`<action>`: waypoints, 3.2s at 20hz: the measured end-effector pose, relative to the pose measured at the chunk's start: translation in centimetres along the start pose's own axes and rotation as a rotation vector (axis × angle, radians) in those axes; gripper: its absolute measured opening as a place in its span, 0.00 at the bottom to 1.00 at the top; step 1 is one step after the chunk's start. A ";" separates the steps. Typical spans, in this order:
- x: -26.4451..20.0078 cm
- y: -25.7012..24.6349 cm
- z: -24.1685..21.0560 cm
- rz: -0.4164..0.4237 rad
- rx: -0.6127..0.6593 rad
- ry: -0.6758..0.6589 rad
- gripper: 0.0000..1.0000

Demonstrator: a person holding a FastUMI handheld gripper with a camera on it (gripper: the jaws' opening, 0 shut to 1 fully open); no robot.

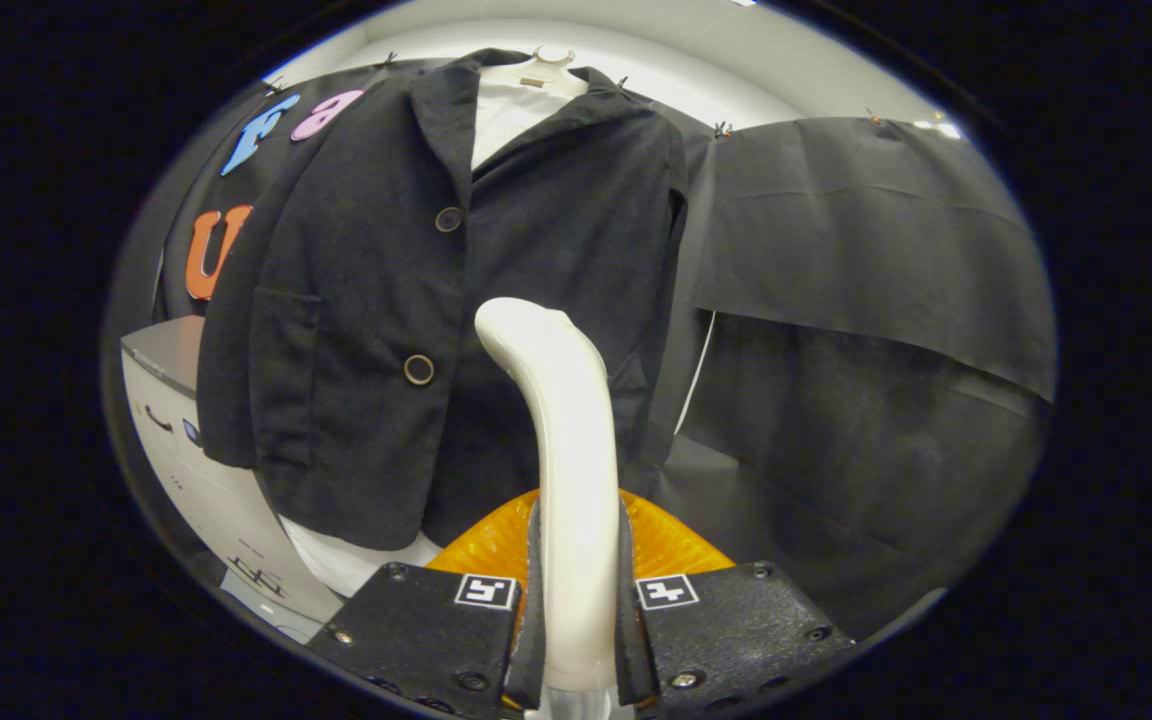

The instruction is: Iron the clothes twice with a garment steamer, once on the left side and once on the right side.

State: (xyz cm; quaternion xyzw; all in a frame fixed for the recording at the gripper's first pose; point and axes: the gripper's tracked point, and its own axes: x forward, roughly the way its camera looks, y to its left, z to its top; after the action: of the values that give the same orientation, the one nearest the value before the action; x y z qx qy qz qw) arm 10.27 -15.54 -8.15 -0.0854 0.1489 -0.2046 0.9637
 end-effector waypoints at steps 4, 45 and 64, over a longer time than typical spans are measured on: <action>-0.7 1.3 -3.3 0.016 -0.004 0.062 0.31; -19.3 1.1 -2.3 0.155 0.026 0.063 0.31; -29.7 -7.3 -8.5 0.307 0.111 0.097 0.31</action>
State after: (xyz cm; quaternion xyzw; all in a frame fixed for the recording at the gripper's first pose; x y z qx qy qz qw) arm -21.11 -10.54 -6.98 0.0015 0.1950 -0.0666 0.9785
